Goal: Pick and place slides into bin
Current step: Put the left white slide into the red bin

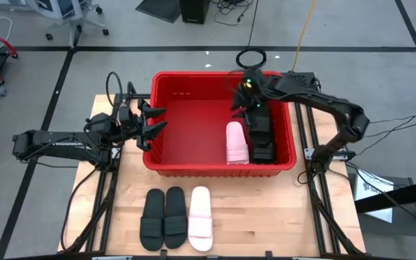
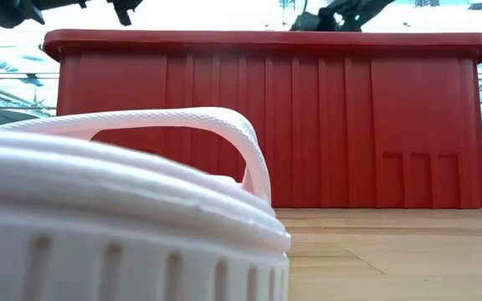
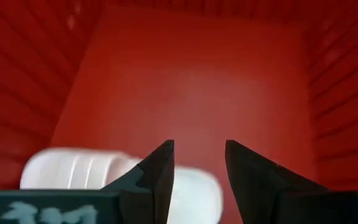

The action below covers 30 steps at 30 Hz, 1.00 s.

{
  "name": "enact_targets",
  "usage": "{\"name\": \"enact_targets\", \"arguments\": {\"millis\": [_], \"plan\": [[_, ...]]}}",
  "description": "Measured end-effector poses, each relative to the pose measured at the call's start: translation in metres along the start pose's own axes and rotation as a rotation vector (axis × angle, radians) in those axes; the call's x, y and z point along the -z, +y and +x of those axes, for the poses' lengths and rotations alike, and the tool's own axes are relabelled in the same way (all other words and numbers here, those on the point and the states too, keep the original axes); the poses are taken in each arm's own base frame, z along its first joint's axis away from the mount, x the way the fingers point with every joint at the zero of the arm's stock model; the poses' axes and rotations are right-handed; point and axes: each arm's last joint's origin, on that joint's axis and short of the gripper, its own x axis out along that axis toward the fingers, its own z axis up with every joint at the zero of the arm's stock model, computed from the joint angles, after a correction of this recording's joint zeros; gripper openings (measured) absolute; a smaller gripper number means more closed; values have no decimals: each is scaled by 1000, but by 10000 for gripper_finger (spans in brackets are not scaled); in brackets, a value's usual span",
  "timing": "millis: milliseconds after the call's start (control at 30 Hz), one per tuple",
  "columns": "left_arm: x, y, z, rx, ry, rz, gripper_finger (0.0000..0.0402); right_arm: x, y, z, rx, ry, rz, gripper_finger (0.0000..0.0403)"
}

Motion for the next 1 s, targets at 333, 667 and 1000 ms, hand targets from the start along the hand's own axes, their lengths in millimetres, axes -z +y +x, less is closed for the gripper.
{"name": "enact_targets", "arguments": {"millis": [333, 667, 1000], "plan": [[-1, 0, 0, 0, -7, 11, 241, -40, 36, -37, 50, -239, 15, 130], [-5, -5, 0, 108, -43, 17, 241, -67, 95, -25, -112, -282, -33, 130], [-13, -29, -4, 355, -133, 9, 241, -83, 176, -1, -320, -358, -164, 130]]}}
